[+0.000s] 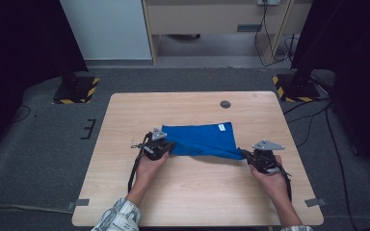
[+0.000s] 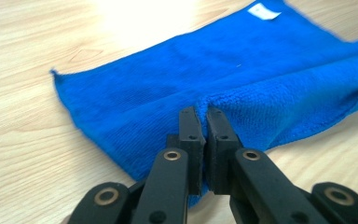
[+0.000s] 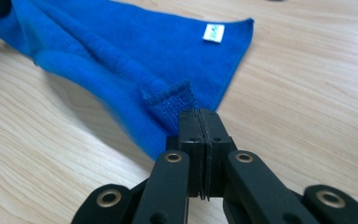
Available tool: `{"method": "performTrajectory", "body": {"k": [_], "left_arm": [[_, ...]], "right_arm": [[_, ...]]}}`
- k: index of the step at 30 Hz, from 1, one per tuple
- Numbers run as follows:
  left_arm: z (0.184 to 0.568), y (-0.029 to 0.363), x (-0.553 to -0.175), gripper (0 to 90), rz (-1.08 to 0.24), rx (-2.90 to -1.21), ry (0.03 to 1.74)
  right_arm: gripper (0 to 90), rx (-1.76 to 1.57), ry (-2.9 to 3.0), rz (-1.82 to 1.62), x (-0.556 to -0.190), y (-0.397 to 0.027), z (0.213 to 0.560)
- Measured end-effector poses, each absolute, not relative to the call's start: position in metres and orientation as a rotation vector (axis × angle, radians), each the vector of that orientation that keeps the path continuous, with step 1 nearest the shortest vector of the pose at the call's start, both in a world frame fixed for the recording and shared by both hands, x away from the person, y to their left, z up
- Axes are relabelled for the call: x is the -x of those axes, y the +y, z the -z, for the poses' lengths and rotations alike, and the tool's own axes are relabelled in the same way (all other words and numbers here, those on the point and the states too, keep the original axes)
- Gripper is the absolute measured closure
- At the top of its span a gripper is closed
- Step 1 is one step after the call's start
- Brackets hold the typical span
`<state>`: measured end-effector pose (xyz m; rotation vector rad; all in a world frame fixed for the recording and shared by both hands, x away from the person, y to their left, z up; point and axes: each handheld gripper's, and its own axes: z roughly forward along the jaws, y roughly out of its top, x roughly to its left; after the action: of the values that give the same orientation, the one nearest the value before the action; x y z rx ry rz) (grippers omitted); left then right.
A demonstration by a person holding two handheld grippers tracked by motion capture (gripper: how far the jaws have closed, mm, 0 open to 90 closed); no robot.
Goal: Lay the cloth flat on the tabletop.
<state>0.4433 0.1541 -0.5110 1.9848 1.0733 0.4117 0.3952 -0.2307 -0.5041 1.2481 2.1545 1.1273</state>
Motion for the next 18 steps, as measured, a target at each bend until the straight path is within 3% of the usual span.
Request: {"method": "performTrajectory", "body": {"k": [5,8,11,18], "left_arm": [[0.52,0.153,-0.45,84.4,-0.392,-2.013,1.074],[0.526,0.153,-0.453,78.5,-0.404,-2.026,1.084],[0.527,0.155,-0.454,66.0,-0.405,-2.004,1.094],[0.512,0.16,-0.442,56.5,-0.435,-1.963,1.055]], "right_arm": [[89.0,-1.257,2.186,-1.117,-0.393,-0.23,0.512],[88.8,-1.239,2.23,-1.088,-0.391,-0.227,0.515],[88.4,-1.247,2.249,-1.069,-0.391,-0.224,0.52],[85.6,-1.223,2.275,-1.053,-0.391,-0.221,0.521]]}}
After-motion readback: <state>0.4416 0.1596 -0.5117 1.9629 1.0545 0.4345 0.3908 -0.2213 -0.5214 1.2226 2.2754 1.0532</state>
